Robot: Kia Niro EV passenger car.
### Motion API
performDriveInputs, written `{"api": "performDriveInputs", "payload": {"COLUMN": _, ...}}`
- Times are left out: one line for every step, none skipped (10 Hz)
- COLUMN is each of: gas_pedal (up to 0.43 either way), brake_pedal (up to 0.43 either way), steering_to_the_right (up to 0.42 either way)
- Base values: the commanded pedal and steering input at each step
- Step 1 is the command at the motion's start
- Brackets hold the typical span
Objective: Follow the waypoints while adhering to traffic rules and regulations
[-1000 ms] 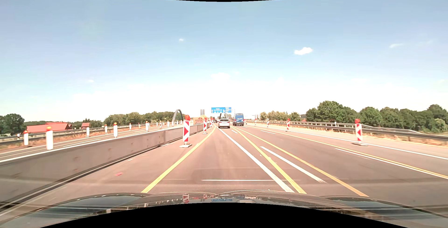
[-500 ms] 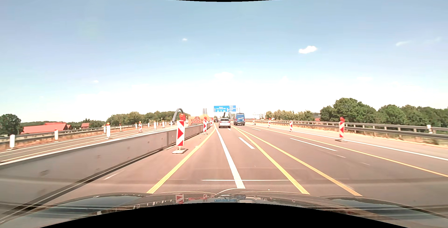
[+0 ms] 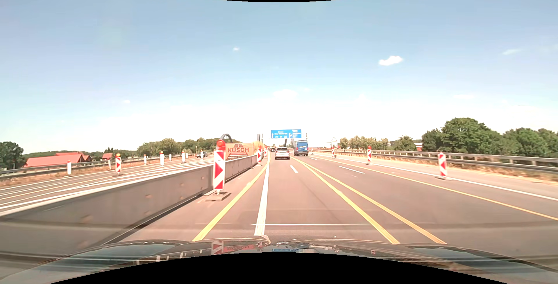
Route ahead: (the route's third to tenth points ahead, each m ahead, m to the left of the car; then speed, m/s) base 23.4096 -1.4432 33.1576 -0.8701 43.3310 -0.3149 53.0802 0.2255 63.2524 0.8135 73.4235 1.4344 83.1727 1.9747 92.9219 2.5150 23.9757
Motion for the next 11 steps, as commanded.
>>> {"api": "performDriveInputs", "payload": {"gas_pedal": 0.339, "brake_pedal": 0.000, "steering_to_the_right": -0.011}}
{"api": "performDriveInputs", "payload": {"gas_pedal": 0.350, "brake_pedal": 0.000, "steering_to_the_right": -0.010}}
{"api": "performDriveInputs", "payload": {"gas_pedal": 0.350, "brake_pedal": 0.000, "steering_to_the_right": -0.011}}
{"api": "performDriveInputs", "payload": {"gas_pedal": 0.350, "brake_pedal": 0.000, "steering_to_the_right": -0.010}}
{"api": "performDriveInputs", "payload": {"gas_pedal": 0.350, "brake_pedal": 0.000, "steering_to_the_right": -0.010}}
{"api": "performDriveInputs", "payload": {"gas_pedal": 0.350, "brake_pedal": 0.000, "steering_to_the_right": -0.010}}
{"api": "performDriveInputs", "payload": {"gas_pedal": 0.350, "brake_pedal": 0.000, "steering_to_the_right": -0.010}}
{"api": "performDriveInputs", "payload": {"gas_pedal": 0.350, "brake_pedal": 0.000, "steering_to_the_right": -0.010}}
{"api": "performDriveInputs", "payload": {"gas_pedal": 0.350, "brake_pedal": 0.000, "steering_to_the_right": -0.012}}
{"api": "performDriveInputs", "payload": {"gas_pedal": 0.350, "brake_pedal": 0.000, "steering_to_the_right": -0.012}}
{"api": "performDriveInputs", "payload": {"gas_pedal": 0.350, "brake_pedal": 0.000, "steering_to_the_right": -0.012}}
